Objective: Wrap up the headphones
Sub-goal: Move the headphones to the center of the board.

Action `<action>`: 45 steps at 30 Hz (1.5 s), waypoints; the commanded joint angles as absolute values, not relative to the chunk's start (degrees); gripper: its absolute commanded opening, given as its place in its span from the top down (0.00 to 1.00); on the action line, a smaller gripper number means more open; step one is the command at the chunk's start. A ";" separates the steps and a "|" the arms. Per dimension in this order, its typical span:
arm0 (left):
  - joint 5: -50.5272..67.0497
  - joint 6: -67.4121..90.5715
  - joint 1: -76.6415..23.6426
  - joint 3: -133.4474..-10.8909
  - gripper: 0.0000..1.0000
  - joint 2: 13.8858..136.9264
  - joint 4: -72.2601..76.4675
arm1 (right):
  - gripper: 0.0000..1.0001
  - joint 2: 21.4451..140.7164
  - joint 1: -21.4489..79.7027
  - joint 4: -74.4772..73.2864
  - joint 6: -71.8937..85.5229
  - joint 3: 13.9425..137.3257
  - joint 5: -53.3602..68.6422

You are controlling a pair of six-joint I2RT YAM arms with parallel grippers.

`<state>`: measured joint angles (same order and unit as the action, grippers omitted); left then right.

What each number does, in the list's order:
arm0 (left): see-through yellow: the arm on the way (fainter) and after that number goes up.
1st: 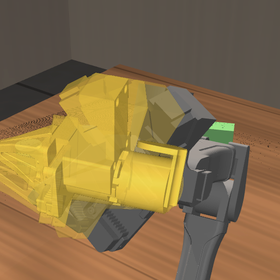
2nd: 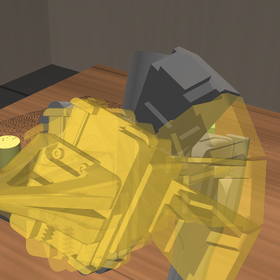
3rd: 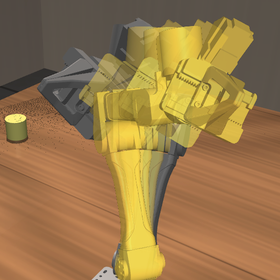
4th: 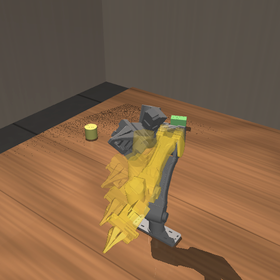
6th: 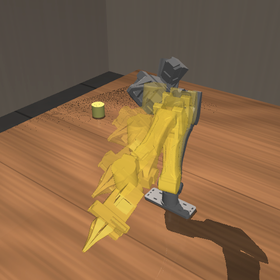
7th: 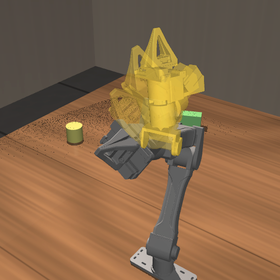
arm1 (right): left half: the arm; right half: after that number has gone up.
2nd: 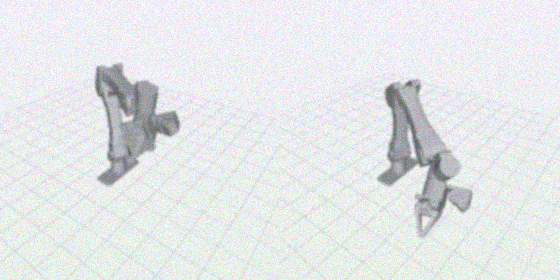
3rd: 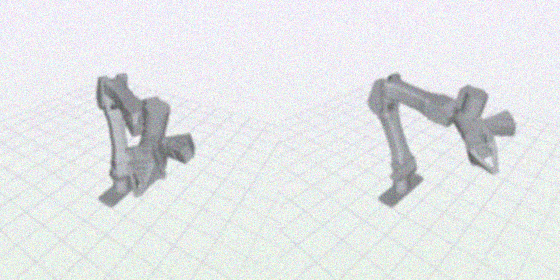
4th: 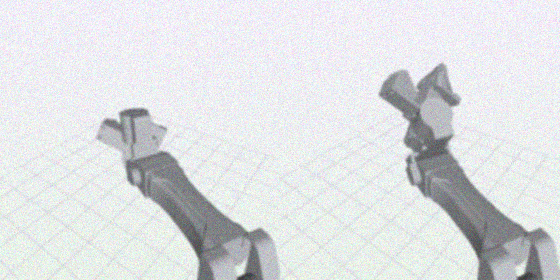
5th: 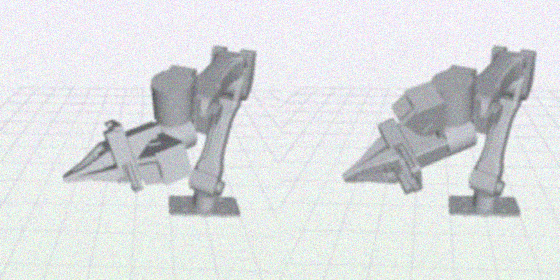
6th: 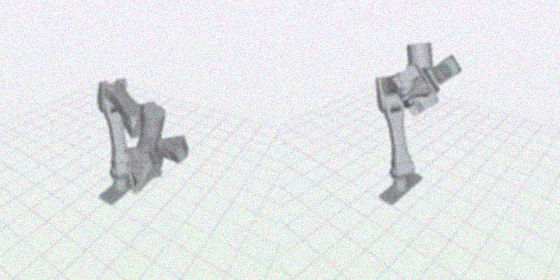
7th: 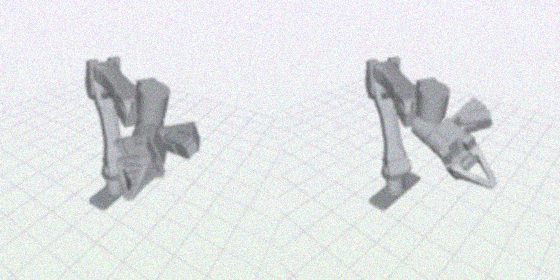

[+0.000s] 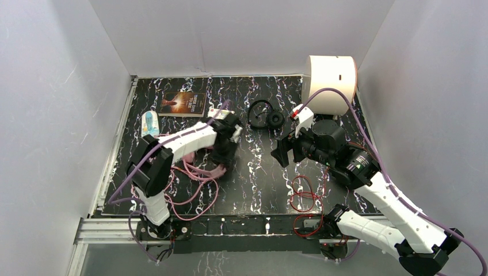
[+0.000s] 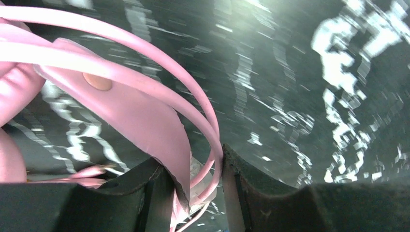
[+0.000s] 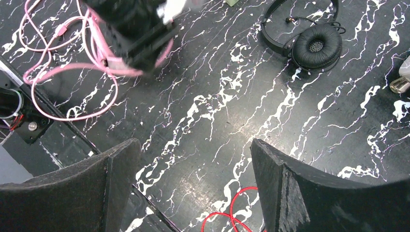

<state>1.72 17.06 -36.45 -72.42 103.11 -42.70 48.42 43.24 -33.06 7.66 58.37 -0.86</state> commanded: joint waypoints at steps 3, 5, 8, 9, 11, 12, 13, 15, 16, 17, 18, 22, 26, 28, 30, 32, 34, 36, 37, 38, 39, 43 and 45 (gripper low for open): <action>-3.80 15.42 -51.53 -70.84 0.70 99.69 -45.99 | 0.07 45.86 43.36 -31.63 9.36 61.28 -1.26; -5.41 13.18 -55.89 -71.33 0.73 101.07 -46.18 | 0.07 45.15 43.37 -31.85 9.61 61.33 -2.33; -9.49 8.81 -61.49 -72.44 0.77 103.48 -46.18 | 0.07 44.08 43.36 -32.28 10.07 61.68 -4.13; -12.24 7.90 -63.06 -72.39 0.78 103.67 -46.03 | 0.07 43.68 43.40 -32.19 10.22 61.77 -4.59; -18.38 6.75 -64.32 -71.25 0.77 103.16 -45.76 | 0.07 43.21 43.40 -31.77 10.37 62.01 -4.98; -21.75 7.27 -64.46 -70.46 0.77 102.42 -45.85 | 0.07 43.11 43.34 -31.59 10.37 62.12 -5.07; -24.51 8.06 -64.55 -69.28 0.77 100.97 -45.50 | 0.07 43.03 43.33 -31.48 10.37 62.33 -5.20; -26.91 8.14 -64.96 -66.07 0.77 97.24 -43.47 | 0.06 43.02 43.36 -31.42 10.28 62.42 -5.63; -27.13 7.33 -65.81 -64.76 0.77 95.81 -42.40 | 0.06 43.08 43.38 -31.34 10.23 62.33 -5.70; -27.01 5.98 -67.34 -64.25 0.78 95.03 -41.71 | 0.06 43.11 43.36 -31.19 10.20 62.12 -5.79; -27.24 4.31 -69.05 -64.34 0.78 94.66 -40.91 | 0.06 43.19 43.39 -30.94 10.10 61.84 -5.81; -30.11 -4.22 -75.50 -68.13 0.78 96.37 -37.46 | 0.06 44.30 43.38 -30.67 10.02 62.08 -4.97; -31.80 -14.15 -78.58 -67.18 0.80 97.18 -31.75 | 0.06 44.75 43.37 -32.34 10.08 63.06 -5.31; -32.40 -15.10 -78.37 -66.05 0.78 97.13 -30.34 | 0.06 44.51 43.36 -33.15 10.02 63.51 -5.82; -34.19 -13.02 -78.10 -64.23 0.64 96.79 -29.84 | 0.05 43.81 43.34 -33.26 9.93 63.59 -6.34; -35.25 -7.93 -77.21 -62.45 0.40 95.24 -31.43 | 0.05 43.10 43.34 -33.13 9.89 63.38 -6.58; -34.51 -1.39 -75.70 -60.98 0.31 92.35 -34.16 | 0.05 42.83 43.34 -32.65 9.77 62.99 -6.63; -35.29 6.05 -75.33 -60.17 0.25 88.46 -37.01 | 0.05 43.13 43.35 -32.52 9.59 62.97 -6.17; -35.66 10.07 -75.32 -60.73 0.22 86.43 -39.13 | 0.05 43.35 43.33 -32.52 9.54 63.13 -5.90; -35.44 14.75 -75.34 -61.90 0.19 84.48 -41.04 | 0.05 43.62 43.33 -32.56 9.39 63.19 -5.75; -34.75 19.15 -75.33 -63.24 0.14 82.49 -42.11 | 0.04 43.70 43.39 -32.60 9.40 63.21 -5.72; -26.13 43.62 -74.49 -68.11 0.02 77.82 -39.77 | 0.04 43.33 43.37 -31.06 9.47 62.03 -5.39; -22.96 53.31 -73.53 -67.58 0.02 77.21 -34.56 | 0.04 43.39 43.33 -30.76 9.56 62.02 -4.86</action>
